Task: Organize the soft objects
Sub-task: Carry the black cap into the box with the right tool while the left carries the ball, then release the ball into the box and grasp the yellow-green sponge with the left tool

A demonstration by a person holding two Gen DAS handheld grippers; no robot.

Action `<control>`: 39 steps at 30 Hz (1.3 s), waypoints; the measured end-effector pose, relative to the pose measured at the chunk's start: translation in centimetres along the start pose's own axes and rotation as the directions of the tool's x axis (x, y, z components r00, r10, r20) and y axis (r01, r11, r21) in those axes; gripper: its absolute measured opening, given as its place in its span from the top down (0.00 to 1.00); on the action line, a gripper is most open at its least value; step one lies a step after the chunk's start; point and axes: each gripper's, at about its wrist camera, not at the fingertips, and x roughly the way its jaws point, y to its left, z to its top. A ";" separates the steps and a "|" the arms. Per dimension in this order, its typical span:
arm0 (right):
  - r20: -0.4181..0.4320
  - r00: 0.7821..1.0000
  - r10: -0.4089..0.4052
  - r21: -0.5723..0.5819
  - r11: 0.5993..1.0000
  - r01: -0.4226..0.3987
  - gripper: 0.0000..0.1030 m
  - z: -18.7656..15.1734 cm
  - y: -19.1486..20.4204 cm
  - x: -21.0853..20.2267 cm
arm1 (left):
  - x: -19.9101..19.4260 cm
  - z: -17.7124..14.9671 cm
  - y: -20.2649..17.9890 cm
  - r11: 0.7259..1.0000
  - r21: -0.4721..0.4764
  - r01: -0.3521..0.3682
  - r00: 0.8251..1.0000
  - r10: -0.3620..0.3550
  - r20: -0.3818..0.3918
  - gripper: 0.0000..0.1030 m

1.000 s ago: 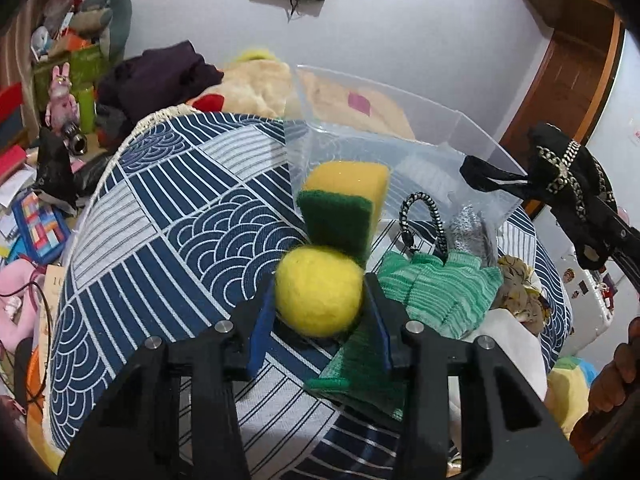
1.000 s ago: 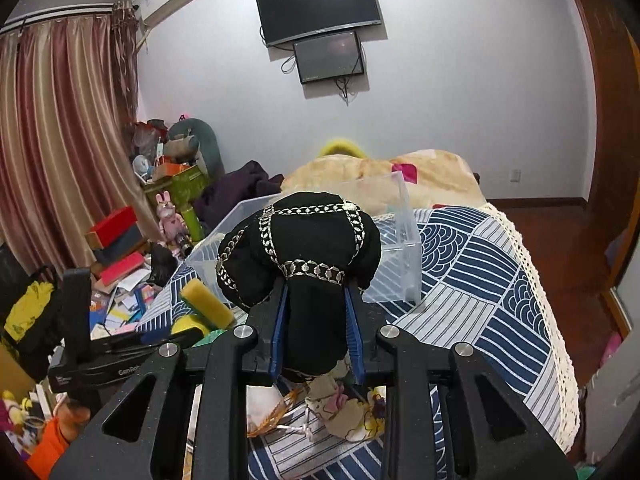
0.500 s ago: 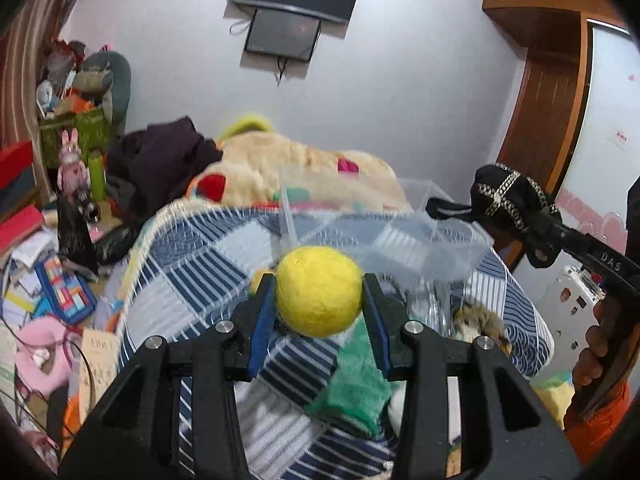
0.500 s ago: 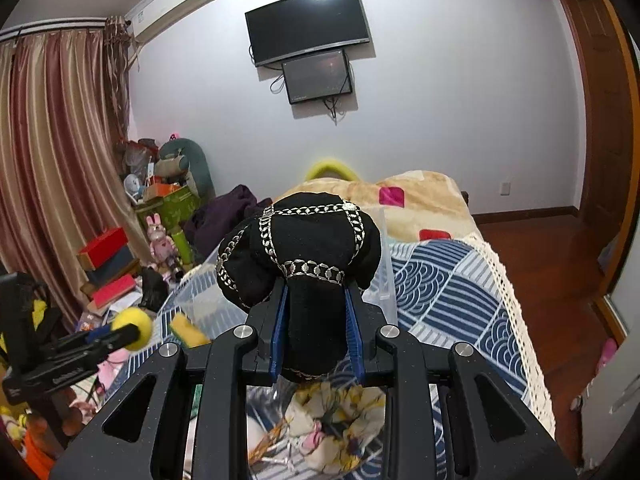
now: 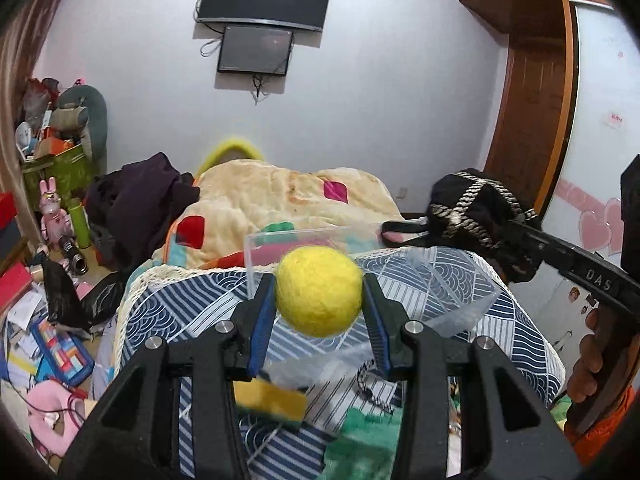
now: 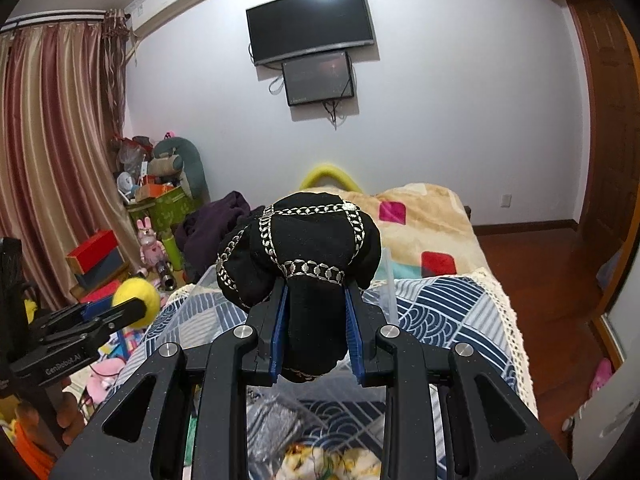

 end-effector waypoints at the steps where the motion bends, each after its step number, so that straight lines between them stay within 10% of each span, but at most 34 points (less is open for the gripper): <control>1: -0.014 1.000 -0.005 -0.004 1.000 0.005 0.77 0.0 0.1 0.6 | 0.5 0.2 0.0 1.000 0.002 0.000 1.000 0.000 -0.011 0.59; 22: -0.297 0.952 -0.076 -0.131 0.991 0.038 0.67 -1.9 1.3 7.5 | 9.9 -1.1 -0.8 0.997 0.072 -0.013 0.966 0.031 -0.257 0.58; 30: -0.223 0.972 -0.076 -0.127 0.991 0.048 0.42 -1.0 1.6 5.4 | 8.0 -0.8 -1.2 0.997 0.082 -0.001 0.975 0.019 -0.221 0.54; 39: -0.094 0.994 -0.060 -0.114 0.992 0.049 0.23 0.5 1.7 1.0 | 2.1 0.8 -1.2 0.997 0.076 -0.002 0.997 0.007 -0.075 0.24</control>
